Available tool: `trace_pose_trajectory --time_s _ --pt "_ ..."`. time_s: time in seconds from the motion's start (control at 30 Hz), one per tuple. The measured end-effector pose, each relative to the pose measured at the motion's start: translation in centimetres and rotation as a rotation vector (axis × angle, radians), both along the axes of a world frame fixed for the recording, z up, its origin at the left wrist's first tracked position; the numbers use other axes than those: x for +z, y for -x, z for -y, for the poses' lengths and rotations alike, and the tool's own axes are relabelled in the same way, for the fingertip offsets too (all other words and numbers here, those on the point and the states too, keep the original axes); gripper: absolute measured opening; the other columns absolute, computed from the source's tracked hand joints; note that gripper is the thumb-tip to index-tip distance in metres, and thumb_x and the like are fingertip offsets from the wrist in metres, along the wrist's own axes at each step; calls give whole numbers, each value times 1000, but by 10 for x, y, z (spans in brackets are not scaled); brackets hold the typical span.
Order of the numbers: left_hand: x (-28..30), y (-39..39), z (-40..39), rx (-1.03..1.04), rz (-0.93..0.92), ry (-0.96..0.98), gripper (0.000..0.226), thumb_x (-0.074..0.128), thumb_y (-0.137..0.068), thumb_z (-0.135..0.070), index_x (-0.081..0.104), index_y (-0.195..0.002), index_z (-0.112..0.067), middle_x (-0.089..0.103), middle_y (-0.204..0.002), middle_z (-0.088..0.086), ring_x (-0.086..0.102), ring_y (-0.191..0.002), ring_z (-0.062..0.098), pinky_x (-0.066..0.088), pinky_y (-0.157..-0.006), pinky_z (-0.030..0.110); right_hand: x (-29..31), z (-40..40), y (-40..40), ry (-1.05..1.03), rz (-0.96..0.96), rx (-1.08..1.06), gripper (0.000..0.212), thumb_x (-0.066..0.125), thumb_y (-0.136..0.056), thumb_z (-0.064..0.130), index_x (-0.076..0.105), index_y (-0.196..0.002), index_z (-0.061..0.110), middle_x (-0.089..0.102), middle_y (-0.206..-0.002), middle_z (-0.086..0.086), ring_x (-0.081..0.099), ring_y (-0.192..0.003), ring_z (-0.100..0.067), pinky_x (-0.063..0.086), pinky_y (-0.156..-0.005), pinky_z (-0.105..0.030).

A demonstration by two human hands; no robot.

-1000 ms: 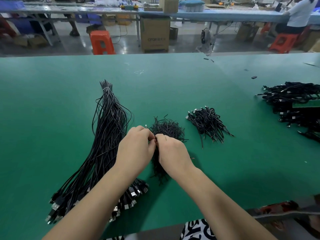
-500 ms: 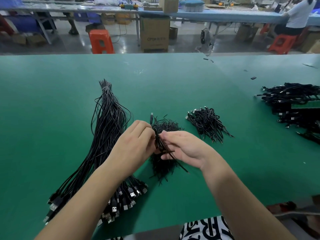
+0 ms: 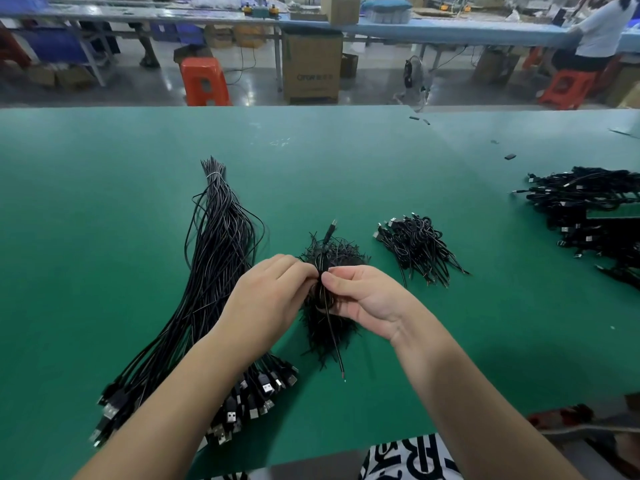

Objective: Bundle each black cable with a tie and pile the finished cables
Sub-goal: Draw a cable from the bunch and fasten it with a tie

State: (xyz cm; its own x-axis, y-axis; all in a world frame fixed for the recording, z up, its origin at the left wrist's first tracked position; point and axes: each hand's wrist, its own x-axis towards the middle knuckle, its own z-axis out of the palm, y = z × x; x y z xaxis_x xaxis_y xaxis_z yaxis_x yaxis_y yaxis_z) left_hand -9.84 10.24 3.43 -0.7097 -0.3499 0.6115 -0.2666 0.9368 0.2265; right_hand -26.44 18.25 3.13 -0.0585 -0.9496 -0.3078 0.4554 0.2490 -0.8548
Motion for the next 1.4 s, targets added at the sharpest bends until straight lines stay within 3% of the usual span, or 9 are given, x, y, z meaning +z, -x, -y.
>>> trace_pose_trajectory --time_s 0.27,0.53,0.7,0.8,1.0,1.1,1.23,1.33,1.4 --pt "3 -1 3 9 84 153 12 62 -95 -15 69 -88 -8 64 -78 4 61 -69 29 51 -61 44 0 -1 -2 -29 -201 -37 14 60 -98 6 74 -95 5 70 -90 -9 67 -84 -13 59 -76 -27" --pt "-2 2 2 13 137 228 14 56 -96 -12 64 -85 -9 60 -78 5 58 -70 28 52 -61 43 -5 -1 -1 -51 -97 -36 15 59 -98 6 73 -96 3 72 -86 -10 68 -78 -15 59 -68 -29" --pt "-3 3 0 62 158 174 24 45 -96 -20 64 -84 -11 59 -78 1 61 -69 21 48 -44 37 -12 0 -2 -48 -85 -38 17 60 -97 8 76 -93 5 72 -87 -10 69 -74 -14 58 -67 -27" --pt "-2 4 -2 95 175 179 21 48 -94 -21 63 -82 -12 58 -74 0 60 -62 19 44 -39 35 -13 1 -2 -42 -72 -48 23 60 -97 8 79 -84 10 73 -83 -7 69 -73 -12 58 -66 -27" --pt "-3 5 -1 107 206 191 15 57 -90 -20 62 -78 -12 56 -69 0 56 -53 21 41 -37 34 -11 0 3 -21 -151 28 19 59 -100 15 76 -94 8 73 -81 -6 68 -71 -12 61 -74 -34" --pt "-4 6 -2 181 163 -143 5 67 -87 -20 64 -84 -17 62 -75 -6 54 -55 15 45 -50 31 -6 -1 11 26 -468 -16 20 60 -100 11 70 -116 16 73 -82 7 64 -73 -10 61 -79 -33" --pt "-5 9 2 150 -125 -971 15 66 -88 -13 64 -75 -19 54 -56 -12 39 -47 5 32 -46 19 3 -6 19 239 -818 -1 47 70 -91 3 63 -130 29 64 -118 19 60 -79 -2 52 -75 -22" --pt "-2 13 -1 48 -274 -1326 22 61 -93 -3 65 -73 -12 44 -51 -6 30 -44 9 25 -42 20 8 -3 15 246 -850 -8 26 74 -91 17 74 -107 37 64 -83 15 47 -64 -5 39 -66 -23" --pt "0 15 -4 29 -253 -1323 21 61 -94 -4 64 -75 -11 44 -51 -7 30 -45 9 26 -43 20 11 0 15 244 -928 -33 22 70 -95 23 72 -80 40 55 -65 7 44 -61 -10 36 -62 -26"
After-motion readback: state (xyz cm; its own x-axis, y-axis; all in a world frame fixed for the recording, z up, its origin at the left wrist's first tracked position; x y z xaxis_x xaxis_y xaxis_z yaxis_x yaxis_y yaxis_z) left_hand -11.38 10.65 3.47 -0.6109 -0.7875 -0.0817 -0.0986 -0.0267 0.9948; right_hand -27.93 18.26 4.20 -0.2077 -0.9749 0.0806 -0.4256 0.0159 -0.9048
